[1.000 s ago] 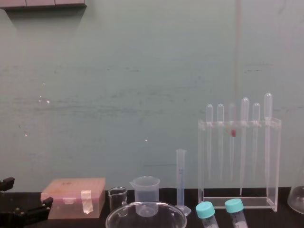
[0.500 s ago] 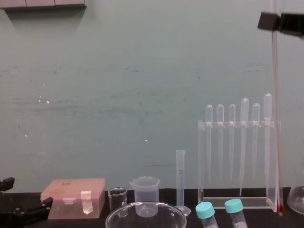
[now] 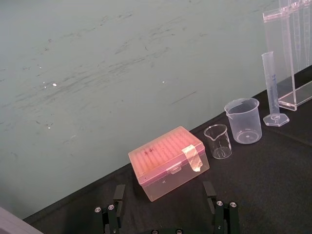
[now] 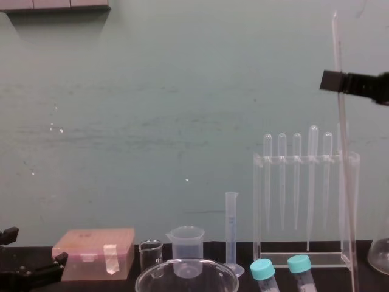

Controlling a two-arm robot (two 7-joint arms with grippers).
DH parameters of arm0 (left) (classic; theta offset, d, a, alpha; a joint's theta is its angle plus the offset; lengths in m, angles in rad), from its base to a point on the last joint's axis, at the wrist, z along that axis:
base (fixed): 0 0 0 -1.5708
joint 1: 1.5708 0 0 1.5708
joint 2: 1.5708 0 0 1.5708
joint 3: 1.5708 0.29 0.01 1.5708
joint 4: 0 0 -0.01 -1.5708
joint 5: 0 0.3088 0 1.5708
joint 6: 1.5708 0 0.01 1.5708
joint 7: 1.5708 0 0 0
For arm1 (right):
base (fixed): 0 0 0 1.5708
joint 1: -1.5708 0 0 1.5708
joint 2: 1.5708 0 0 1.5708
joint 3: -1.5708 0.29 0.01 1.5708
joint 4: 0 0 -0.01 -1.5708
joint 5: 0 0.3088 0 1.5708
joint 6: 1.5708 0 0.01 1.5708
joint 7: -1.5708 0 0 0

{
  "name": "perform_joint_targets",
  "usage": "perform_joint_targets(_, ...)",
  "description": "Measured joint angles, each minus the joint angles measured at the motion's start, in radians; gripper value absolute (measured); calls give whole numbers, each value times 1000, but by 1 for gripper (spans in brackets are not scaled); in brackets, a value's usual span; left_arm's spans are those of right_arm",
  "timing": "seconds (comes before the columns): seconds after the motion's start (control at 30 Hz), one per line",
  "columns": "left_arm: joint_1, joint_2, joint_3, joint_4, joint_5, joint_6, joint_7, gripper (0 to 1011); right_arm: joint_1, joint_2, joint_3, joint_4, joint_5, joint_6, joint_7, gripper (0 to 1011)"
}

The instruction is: Hold the thermometer with one hand and immerse one end into the beaker, then reinsert it into the test tube rack.

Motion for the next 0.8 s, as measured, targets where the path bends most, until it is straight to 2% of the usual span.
perform_joint_targets(0.8, 0, 0, 0, 0, 0, 0, 0, 1008, -14, -52, -35, 86, -131, -11, -2, 56)
